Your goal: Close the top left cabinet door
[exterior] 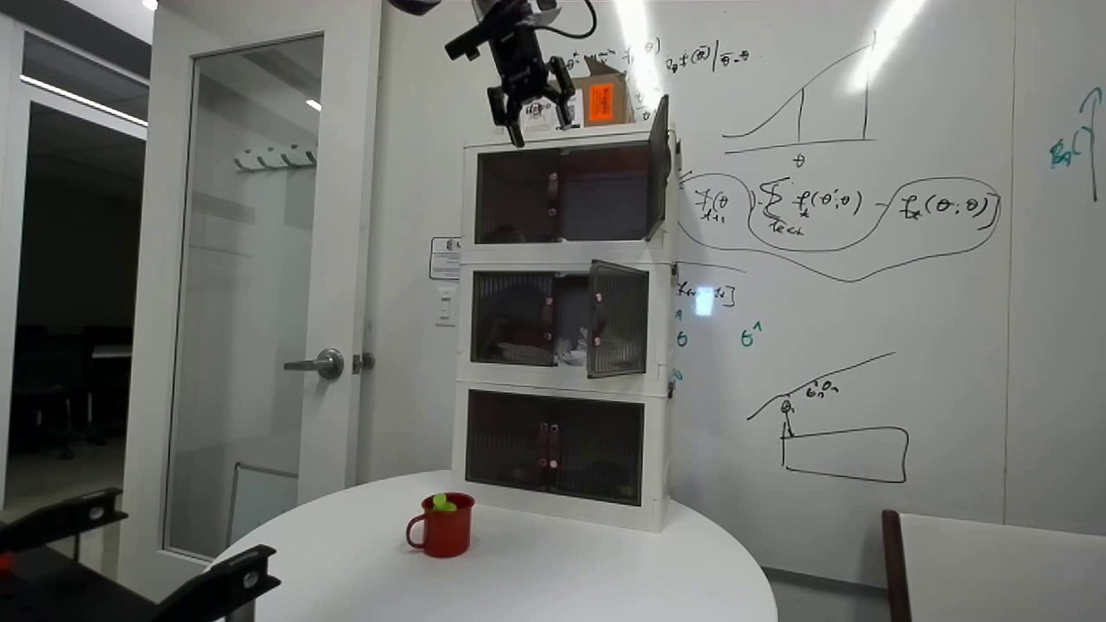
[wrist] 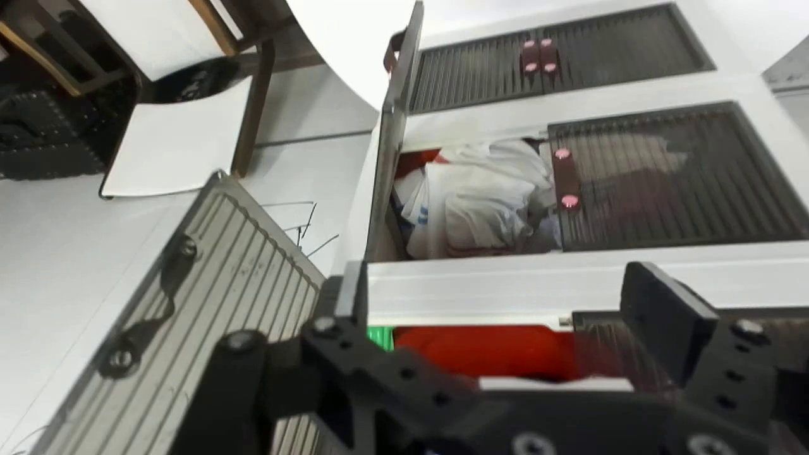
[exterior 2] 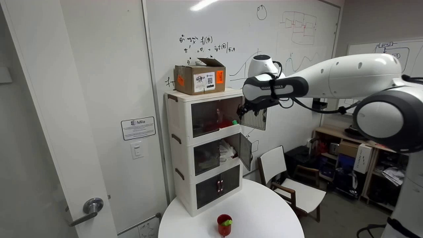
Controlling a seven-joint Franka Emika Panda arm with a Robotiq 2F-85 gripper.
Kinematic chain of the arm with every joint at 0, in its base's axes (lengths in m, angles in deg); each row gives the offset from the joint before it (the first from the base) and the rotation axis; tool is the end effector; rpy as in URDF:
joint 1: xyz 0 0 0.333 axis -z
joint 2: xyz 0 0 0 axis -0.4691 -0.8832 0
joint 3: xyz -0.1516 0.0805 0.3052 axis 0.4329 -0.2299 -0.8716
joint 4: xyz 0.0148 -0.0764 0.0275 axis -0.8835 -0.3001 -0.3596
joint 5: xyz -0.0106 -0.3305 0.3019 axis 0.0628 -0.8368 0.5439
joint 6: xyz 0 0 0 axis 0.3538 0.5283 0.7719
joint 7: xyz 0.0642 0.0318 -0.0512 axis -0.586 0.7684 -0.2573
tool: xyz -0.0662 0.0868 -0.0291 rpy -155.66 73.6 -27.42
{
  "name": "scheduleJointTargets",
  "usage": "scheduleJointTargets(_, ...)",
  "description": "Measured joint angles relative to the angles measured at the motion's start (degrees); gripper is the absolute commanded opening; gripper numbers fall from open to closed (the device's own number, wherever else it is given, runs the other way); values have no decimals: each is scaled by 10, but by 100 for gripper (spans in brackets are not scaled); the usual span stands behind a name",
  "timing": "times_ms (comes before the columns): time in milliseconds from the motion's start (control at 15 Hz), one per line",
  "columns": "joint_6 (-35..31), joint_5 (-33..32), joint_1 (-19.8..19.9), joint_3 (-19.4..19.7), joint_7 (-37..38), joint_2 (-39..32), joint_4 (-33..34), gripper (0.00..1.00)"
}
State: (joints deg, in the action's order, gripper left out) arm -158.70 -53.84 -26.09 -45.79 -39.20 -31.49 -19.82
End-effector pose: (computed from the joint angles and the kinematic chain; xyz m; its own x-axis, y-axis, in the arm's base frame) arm 0.6703 -0.0478 0.6457 0.8884 -0.0503 0.4564 -0.1370 -0.9777 0.1589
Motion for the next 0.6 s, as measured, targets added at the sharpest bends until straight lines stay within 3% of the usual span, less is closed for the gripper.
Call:
scheduleJointTargets(267,36,59,11,18,-105,105,-123,100)
scheduleJointTargets(600,93,79,12,57,-216,241,-266,100)
